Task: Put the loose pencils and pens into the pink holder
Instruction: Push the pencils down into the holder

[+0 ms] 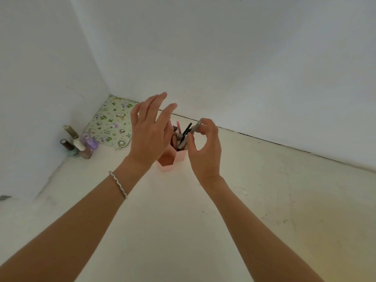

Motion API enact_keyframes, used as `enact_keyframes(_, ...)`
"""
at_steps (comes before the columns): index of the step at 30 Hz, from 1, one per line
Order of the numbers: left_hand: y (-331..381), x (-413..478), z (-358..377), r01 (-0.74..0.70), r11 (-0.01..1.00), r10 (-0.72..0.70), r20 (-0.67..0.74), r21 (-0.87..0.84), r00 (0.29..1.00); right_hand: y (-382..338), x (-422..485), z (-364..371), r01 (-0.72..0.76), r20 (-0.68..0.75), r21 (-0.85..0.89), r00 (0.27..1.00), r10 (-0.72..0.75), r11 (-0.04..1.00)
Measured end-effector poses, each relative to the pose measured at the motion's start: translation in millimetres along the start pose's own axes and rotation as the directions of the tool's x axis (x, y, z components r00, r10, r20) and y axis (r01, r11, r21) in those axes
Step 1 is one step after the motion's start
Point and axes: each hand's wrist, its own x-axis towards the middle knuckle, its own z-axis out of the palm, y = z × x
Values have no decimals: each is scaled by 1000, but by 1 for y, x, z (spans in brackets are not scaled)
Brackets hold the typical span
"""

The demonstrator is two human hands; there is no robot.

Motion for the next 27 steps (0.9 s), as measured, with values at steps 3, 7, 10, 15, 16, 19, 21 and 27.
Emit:
enact_keyframes(3,-1,6,-9,61,998,-61,10,-31,998,8,-1,12,116,15,-222,993,-115,968)
enact_keyframes(7,-4,3,-16,138,988,-133,71,-71,989,27,-2,18,225,26,-389,972,-234,893)
enact_keyframes(10,-5,-1,-19,207,975,-197,113,-85,974,36,-6,20,302,80,-483,950,-302,822)
enact_keyframes(15,-6,-14,-15,360,917,-306,276,-170,911,35,-5,20,351,181,-387,936,-303,853)
enact_keyframes(16,-7,-15,-13,410,891,-334,330,-196,883,32,-1,20,340,217,-361,936,-277,868)
enact_keyframes(19,-6,-21,-6,567,781,-415,460,-262,785,26,7,23,289,380,-313,911,-159,905)
enact_keyframes(21,-5,-23,-1,649,695,-448,519,-310,727,24,11,29,239,455,-321,888,-72,916)
enact_keyframes(27,-10,-28,5,726,629,-465,614,-277,637,28,21,33,181,537,-268,843,-9,946)
